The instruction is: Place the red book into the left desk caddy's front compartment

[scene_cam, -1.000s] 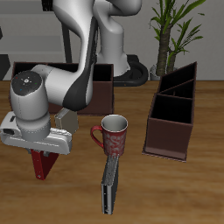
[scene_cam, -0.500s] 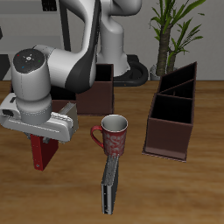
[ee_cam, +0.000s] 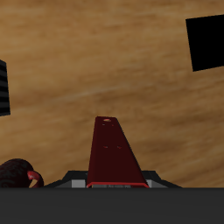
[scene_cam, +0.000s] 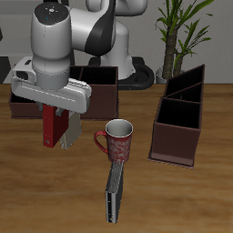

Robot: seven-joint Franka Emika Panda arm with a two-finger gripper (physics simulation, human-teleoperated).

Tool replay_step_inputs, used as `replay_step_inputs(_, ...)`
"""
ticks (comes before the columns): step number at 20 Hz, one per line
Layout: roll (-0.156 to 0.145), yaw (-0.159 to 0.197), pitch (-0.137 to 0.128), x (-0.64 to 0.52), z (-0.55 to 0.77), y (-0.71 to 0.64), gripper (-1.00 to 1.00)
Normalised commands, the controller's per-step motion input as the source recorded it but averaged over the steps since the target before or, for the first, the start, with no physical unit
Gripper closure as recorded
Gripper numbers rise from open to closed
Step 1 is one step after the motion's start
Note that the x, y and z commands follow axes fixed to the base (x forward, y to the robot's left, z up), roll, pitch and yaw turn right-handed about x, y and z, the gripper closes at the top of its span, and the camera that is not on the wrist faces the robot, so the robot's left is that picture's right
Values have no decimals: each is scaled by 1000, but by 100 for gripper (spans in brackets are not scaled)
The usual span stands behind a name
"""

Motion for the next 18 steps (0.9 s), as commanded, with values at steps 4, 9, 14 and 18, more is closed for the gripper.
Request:
replay_step_inputs(4, -1, 11, -40, -416, 700, 371, 100)
replay_step_inputs(9, 9, 17, -65, -466, 669, 329, 100)
replay_step_inputs(14, 1, 58, -46, -457, 465, 387, 100)
replay_step_inputs(18, -36, 15, -38, -496, 286, 247, 100)
